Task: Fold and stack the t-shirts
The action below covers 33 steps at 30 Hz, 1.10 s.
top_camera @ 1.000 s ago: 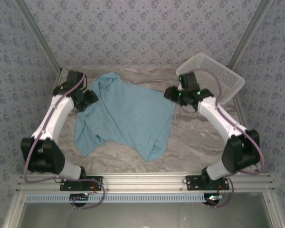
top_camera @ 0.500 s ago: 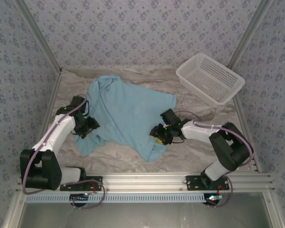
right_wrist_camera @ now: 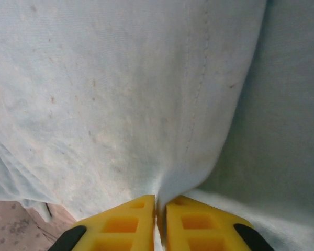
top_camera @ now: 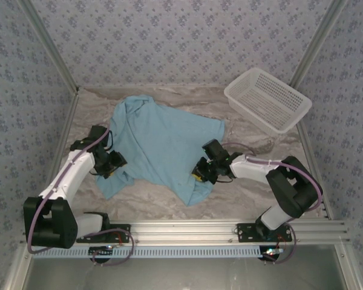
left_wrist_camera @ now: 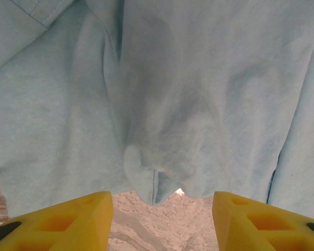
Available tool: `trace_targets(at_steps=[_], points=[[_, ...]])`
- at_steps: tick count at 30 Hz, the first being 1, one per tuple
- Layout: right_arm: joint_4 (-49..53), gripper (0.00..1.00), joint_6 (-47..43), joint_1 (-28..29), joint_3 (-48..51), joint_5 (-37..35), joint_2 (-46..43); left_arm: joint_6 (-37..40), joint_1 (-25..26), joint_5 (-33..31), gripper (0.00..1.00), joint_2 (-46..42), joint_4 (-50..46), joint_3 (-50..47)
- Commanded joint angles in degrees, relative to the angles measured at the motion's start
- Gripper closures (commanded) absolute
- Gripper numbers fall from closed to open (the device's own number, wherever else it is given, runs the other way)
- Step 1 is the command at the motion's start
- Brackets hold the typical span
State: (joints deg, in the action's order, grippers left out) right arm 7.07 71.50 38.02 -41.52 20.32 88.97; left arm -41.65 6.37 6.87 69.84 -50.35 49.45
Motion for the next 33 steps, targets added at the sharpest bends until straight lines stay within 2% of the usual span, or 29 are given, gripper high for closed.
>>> trace_targets(at_steps=[1,2,8,14,24,33], points=[[6.43,0.97,-1.77,0.01,-2.87,-3.34,-3.31,0.51,-0.48,0.10,0.48,-1.95,-0.71,-0.43],[8.21,1.00,-2.72,-0.27,-3.71,-4.32,-4.07,0.65,-0.44,-0.08,0.48,-2.06,-0.87,-0.44],[18.76,1.00,-9.90,-4.53,-11.59,-9.72,-8.59,0.67,-0.43,-0.53,0.49,-2.89,-0.89,-0.43],[22.91,1.00,-14.89,-12.13,-19.17,-8.04,-7.85,0.65,-0.39,-1.06,0.49,-2.97,-0.56,-0.49],[24.98,1.00,-21.10,-21.63,-29.41,-4.01,1.45,0.91,-0.39,-1.49,0.49,-2.87,-0.62,0.03],[27.11,1.00,-24.78,-24.98,-38.59,-4.33,11.64,1.65,-0.39,-2.82,0.49,-2.96,-1.66,1.16]])
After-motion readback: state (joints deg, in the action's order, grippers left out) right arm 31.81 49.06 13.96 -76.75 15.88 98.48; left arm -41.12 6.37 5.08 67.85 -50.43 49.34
